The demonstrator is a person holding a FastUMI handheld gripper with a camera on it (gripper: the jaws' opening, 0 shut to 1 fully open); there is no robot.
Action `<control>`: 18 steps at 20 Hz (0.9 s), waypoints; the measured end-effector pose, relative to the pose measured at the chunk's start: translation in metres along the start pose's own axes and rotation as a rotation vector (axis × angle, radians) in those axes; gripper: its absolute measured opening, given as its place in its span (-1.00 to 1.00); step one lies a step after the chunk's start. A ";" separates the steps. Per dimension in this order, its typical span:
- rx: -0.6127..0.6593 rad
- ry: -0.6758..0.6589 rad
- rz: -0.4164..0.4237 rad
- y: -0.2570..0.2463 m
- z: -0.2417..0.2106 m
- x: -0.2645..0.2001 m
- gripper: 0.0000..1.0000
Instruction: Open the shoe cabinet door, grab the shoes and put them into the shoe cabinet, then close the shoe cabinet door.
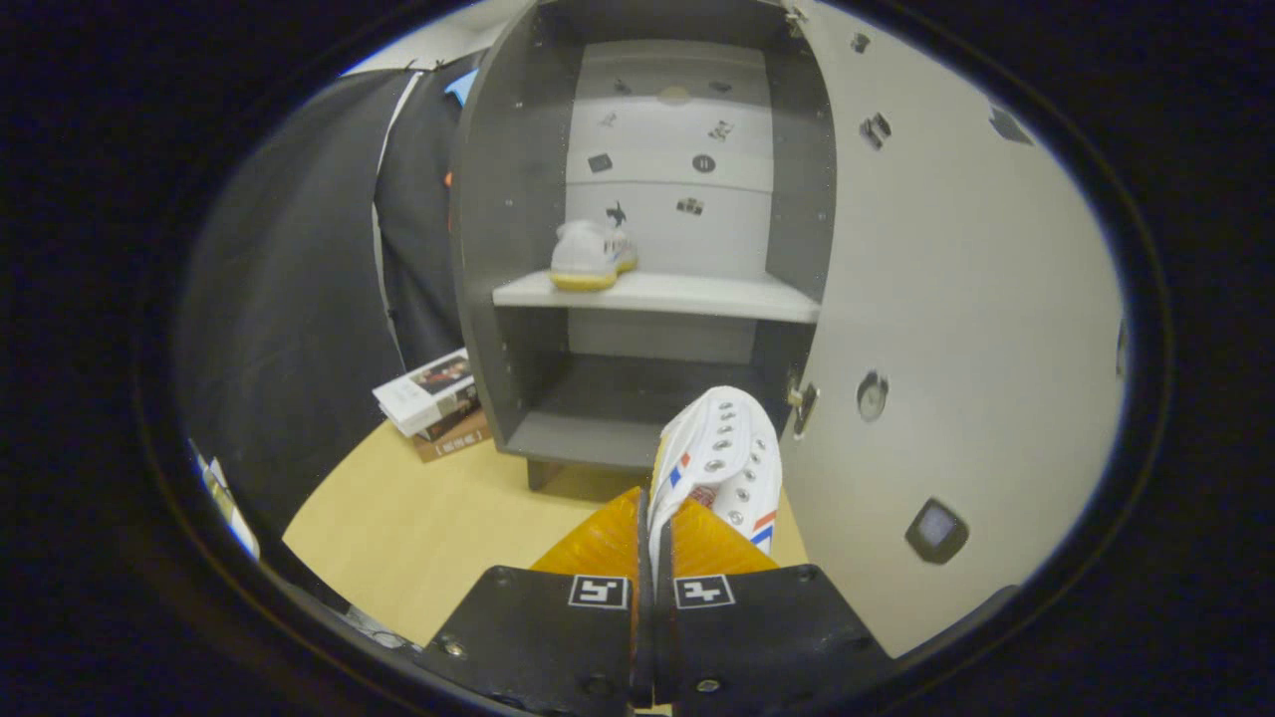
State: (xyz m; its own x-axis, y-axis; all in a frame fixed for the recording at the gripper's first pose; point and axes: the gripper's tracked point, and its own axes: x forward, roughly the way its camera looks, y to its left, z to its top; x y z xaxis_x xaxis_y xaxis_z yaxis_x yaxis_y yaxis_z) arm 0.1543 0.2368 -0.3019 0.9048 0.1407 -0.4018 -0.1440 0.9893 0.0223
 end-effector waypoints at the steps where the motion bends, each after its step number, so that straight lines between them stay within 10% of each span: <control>1: -0.008 -0.022 0.002 0.001 0.018 -0.003 -0.93; 18: -0.026 -0.076 -0.014 -0.025 0.200 0.157 -0.92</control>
State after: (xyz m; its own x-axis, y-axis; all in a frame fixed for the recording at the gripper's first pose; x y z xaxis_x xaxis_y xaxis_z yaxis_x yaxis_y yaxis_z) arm 0.3800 0.2418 -0.1828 0.9344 0.1304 -0.3315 -0.1407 0.9900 -0.0069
